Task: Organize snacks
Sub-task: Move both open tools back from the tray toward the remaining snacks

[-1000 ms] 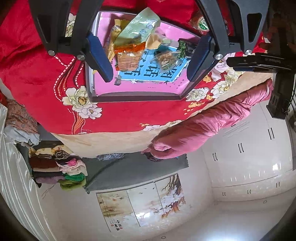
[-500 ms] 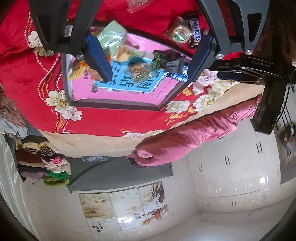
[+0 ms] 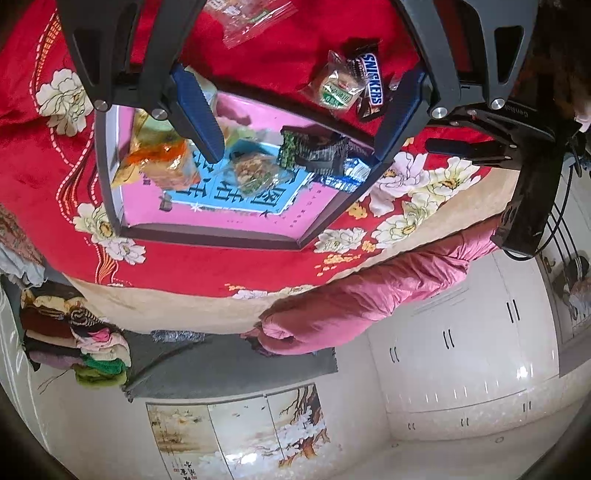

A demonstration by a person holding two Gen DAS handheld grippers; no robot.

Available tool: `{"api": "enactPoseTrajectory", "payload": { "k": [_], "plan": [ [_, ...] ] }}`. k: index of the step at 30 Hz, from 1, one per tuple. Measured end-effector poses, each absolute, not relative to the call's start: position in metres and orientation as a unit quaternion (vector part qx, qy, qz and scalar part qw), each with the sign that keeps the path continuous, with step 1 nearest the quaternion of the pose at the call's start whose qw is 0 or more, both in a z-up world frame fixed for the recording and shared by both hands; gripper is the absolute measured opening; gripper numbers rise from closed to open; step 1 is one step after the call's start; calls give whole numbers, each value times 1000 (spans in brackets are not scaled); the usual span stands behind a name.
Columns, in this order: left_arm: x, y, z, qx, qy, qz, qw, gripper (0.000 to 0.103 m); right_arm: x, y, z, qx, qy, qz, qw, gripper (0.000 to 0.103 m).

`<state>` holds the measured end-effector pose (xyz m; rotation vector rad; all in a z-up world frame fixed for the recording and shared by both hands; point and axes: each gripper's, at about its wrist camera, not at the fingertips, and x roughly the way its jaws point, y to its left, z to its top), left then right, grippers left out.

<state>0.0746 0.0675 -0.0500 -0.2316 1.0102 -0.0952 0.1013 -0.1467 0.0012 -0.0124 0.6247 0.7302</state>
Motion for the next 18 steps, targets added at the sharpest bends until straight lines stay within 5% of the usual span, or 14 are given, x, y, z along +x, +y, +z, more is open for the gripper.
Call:
{"api": "enactPoseTrajectory", "payload": {
  "k": [18],
  "plan": [
    [72, 61, -72, -88, 501, -54, 860, 82, 109, -128, -34, -6, 393, 361, 846, 83]
  ]
}}
